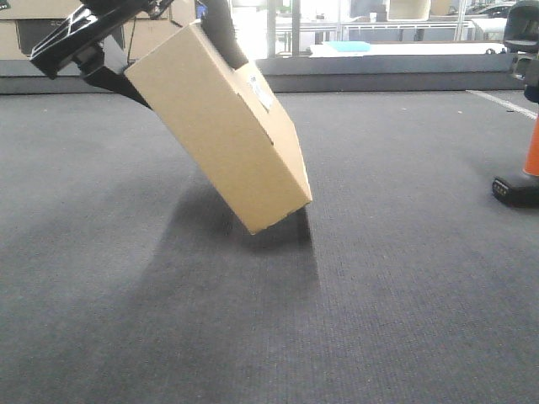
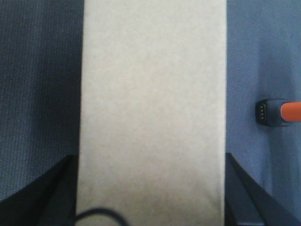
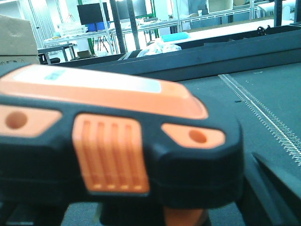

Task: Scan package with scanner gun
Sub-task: 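Lower the box onto the table and set the scanner upright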

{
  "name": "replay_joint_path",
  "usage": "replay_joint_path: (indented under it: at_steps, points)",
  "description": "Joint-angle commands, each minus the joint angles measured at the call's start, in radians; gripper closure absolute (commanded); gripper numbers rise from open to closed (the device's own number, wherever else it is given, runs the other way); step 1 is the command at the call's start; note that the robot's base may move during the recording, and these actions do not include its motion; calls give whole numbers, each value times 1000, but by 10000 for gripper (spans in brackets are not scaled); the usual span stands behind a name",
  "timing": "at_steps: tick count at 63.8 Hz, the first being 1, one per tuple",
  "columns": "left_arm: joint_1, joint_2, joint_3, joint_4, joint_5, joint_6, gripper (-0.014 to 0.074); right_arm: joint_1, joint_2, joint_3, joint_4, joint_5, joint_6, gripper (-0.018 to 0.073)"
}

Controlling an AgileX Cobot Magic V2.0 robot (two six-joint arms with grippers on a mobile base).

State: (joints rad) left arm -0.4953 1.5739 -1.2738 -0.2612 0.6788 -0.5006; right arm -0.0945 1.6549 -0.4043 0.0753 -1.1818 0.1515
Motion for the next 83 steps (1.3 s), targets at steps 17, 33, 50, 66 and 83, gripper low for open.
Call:
replay_joint_path:
  at_steps: [17,33,50,66,83]
  points:
    - [1,-15,-8,-3,-9,3,707,-2,-10,65,-2,-39,0,-3]
    - [3,-30,-13,-3,38,58,707,-2,-98,217,-2,-39,-11,-3]
    - [117,-93,-39,141,184,164,707,-2,-288,344,-2,-39,-11,-3]
    - [275,-150,-39,291,371,404,707,-2,-492,359,9,45,-11,-3]
    - [517,-160,-19,285,366,541,707,-2,-734,359,13,303,-11,-3]
